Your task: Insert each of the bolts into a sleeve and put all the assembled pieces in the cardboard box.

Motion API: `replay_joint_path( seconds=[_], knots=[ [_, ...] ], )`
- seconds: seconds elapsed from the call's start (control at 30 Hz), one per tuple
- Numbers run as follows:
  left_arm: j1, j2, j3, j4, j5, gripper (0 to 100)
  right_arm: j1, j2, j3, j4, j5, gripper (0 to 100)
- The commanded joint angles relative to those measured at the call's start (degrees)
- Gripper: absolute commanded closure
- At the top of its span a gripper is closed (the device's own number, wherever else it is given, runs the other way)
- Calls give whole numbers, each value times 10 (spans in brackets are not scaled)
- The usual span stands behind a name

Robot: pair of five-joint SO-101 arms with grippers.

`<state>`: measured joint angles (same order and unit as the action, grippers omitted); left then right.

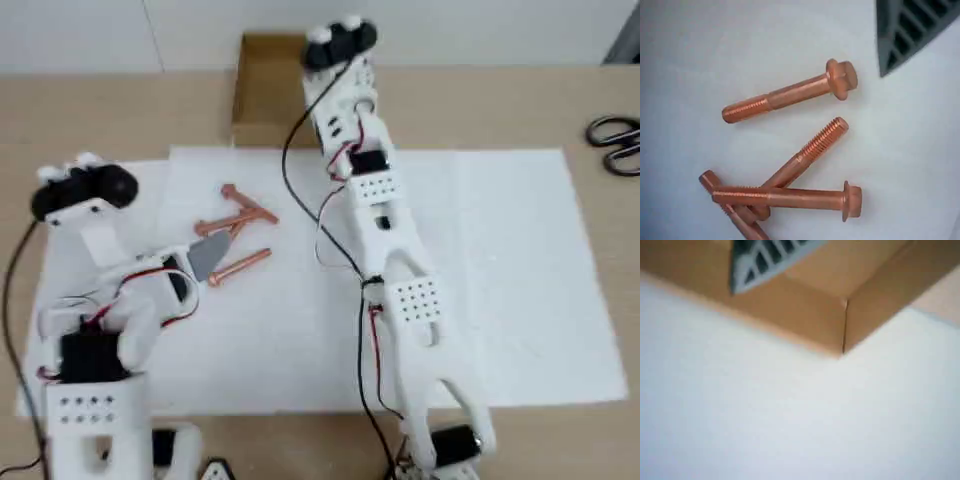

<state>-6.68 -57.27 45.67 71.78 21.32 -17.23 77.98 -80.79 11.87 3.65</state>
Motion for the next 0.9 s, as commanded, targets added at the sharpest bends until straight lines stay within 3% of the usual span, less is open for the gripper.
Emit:
replay_joint_path(
  seconds=[0.0, 0.17, 0.57, 0.87],
  knots=[
    [1, -4, -1, -14, -5, 646, -2, -18, -125, 80, 3, 794],
    [1, -4, -5, -12, -4, 646, 11, -59, -158, 187, 3, 794],
    [1, -4, -3, -10, -4, 646, 24, -365, -156, 538, 4, 794],
    [2, -4, -5, 47, -4, 646, 25, -548, -156, 813, 5, 794]
  ],
)
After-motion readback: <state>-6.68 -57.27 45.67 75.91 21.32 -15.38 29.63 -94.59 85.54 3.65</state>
